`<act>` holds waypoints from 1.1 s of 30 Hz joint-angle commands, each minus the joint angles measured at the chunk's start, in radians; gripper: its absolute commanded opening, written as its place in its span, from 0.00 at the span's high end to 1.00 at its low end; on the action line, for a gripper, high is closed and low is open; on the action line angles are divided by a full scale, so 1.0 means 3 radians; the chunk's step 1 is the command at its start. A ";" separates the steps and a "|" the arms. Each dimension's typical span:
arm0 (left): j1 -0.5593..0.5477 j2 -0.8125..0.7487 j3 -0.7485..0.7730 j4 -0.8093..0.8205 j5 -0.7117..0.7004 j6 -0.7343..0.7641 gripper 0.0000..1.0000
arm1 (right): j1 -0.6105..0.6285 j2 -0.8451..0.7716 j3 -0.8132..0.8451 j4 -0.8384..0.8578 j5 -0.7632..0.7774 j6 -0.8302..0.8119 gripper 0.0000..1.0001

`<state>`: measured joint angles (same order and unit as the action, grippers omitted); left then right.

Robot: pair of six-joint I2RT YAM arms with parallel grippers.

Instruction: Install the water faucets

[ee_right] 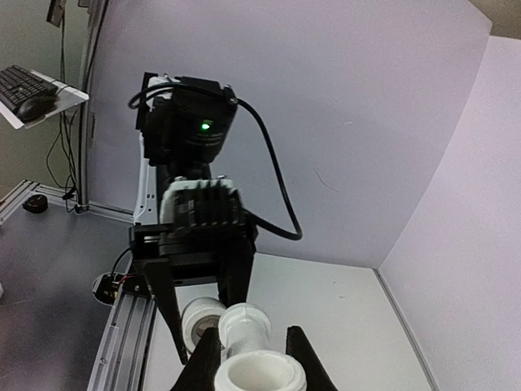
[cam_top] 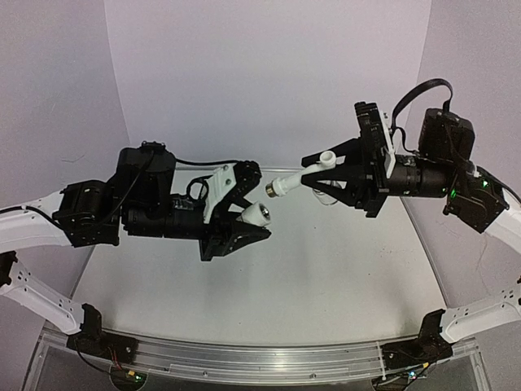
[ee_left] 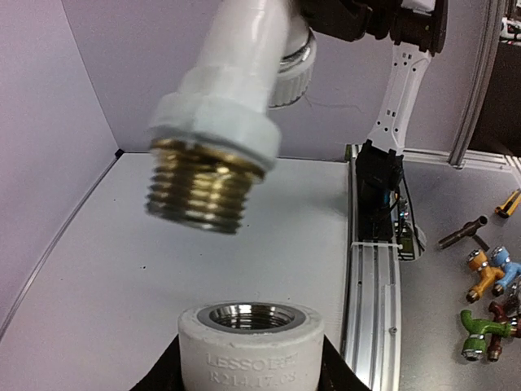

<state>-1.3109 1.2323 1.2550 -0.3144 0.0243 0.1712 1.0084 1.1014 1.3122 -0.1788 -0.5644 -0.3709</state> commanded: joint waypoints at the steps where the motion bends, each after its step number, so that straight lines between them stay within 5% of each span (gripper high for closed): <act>1: 0.0191 -0.0266 -0.0025 0.0247 0.0641 -0.0426 1.00 | 0.0016 -0.0012 0.0162 0.0233 -0.0381 -0.0157 1.00; 12: 0.0336 0.0003 0.0209 -0.0058 0.1785 -0.0668 1.00 | 0.0093 -0.0037 0.0129 0.0112 -0.0598 -0.0538 1.00; 33: 0.0440 0.0178 0.0322 0.0245 0.2684 -0.1264 1.00 | 0.0382 -0.0160 -0.0085 -0.0260 -0.0689 -0.1651 1.00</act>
<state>-1.1894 1.2829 1.2915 -0.2974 0.7624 -0.1703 1.1065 1.0788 1.2901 -0.2645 -0.7532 -0.7917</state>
